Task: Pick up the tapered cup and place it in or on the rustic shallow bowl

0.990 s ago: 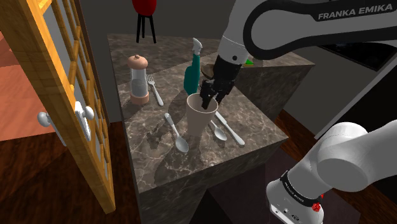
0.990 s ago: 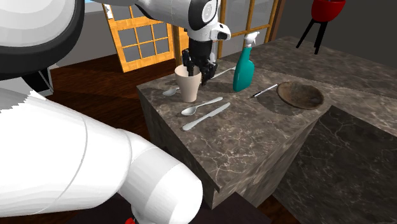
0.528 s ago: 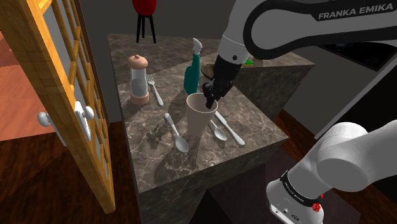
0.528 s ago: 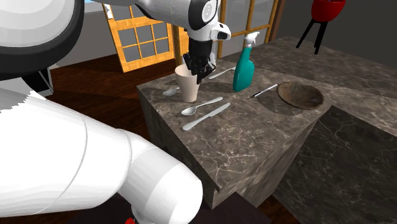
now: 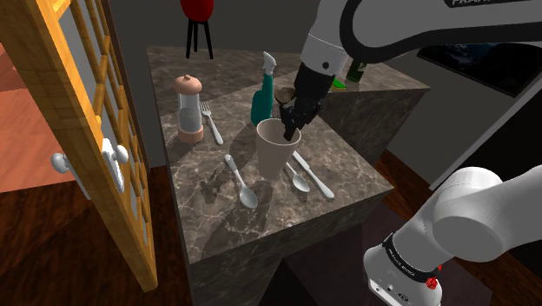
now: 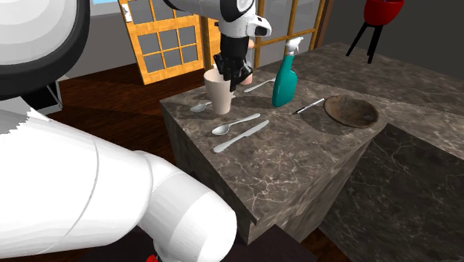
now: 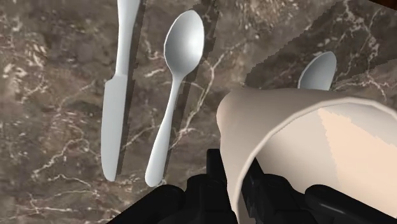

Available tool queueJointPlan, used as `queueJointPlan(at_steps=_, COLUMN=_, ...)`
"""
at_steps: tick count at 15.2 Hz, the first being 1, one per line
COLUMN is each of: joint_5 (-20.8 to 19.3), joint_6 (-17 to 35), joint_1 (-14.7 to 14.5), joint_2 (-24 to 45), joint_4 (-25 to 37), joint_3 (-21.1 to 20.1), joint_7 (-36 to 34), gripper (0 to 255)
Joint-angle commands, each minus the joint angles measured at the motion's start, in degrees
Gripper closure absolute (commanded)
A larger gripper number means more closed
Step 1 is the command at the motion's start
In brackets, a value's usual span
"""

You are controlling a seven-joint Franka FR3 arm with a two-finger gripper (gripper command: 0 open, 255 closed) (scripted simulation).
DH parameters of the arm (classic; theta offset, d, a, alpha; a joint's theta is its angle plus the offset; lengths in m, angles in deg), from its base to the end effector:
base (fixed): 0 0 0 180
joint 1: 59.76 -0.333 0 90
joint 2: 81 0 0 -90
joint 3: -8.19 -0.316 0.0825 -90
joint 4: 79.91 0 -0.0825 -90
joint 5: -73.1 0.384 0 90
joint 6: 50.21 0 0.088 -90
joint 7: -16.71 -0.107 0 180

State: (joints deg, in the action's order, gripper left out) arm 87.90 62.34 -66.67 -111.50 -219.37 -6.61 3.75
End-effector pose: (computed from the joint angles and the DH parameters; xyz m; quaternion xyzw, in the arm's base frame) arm 0.3623 0.1698 0.4918 -0.9980 -0.0141 -0.0101 0.0607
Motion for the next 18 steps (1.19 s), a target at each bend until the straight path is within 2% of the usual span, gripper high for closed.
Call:
queueJointPlan(at_steps=1, joint_5=-0.18, joint_6=-1.56, joint_1=0.05, joint_2=-0.15, joint_4=1.43, joint_3=0.12, joint_7=-0.27, gripper=255)
queueJointPlan(at_steps=18, joint_5=-2.13, joint_6=-13.87, joint_1=1.12, joint_2=0.62, joint_4=14.34, joint_3=2.38, joint_7=-0.58, gripper=255)
